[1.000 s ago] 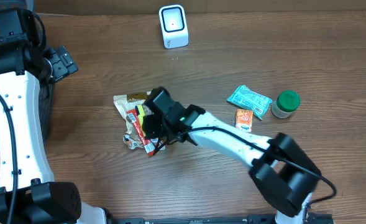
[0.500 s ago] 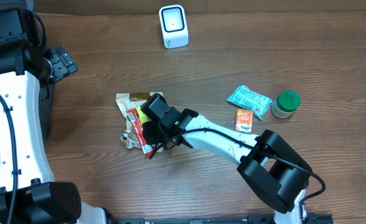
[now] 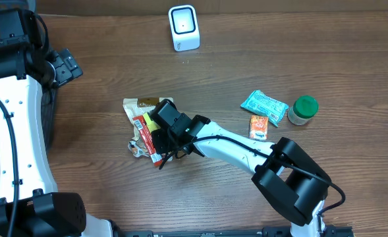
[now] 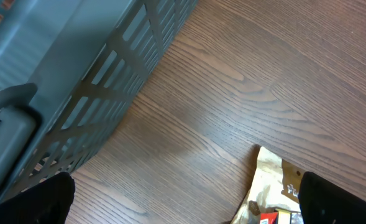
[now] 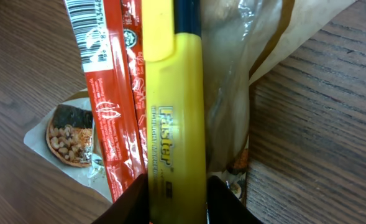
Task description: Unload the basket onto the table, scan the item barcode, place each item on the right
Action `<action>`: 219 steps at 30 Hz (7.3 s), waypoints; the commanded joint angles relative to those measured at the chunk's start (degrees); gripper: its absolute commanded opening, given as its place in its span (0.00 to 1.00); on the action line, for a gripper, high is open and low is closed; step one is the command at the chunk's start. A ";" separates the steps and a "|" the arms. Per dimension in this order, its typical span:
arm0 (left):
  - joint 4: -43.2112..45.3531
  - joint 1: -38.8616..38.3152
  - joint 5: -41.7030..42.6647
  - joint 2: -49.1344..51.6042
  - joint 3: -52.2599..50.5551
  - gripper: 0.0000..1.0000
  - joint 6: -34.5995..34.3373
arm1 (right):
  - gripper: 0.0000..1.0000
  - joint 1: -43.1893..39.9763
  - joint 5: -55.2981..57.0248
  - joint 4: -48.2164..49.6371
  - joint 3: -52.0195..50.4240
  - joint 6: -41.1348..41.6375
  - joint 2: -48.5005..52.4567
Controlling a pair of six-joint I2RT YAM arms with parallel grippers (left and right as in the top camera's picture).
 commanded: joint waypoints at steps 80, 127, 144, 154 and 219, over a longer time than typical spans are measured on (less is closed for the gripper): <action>0.09 0.07 -0.50 -1.05 1.14 1.00 0.68 | 0.04 -3.98 -0.37 -1.22 1.40 -9.53 -5.68; 0.09 0.07 -0.50 -1.05 1.11 1.00 0.68 | 0.04 9.03 45.16 4.96 0.98 -50.95 0.57; 0.09 0.07 -0.50 -1.05 1.14 1.00 0.68 | 0.04 8.68 45.13 1.22 0.79 -49.40 0.59; 0.07 0.07 -0.50 -1.05 1.11 1.00 0.68 | 0.28 8.68 43.41 -0.07 0.79 -47.43 0.59; 0.07 -0.15 -0.37 -1.05 1.11 1.00 0.68 | 0.28 -17.62 -6.36 -26.73 0.68 -3.85 0.33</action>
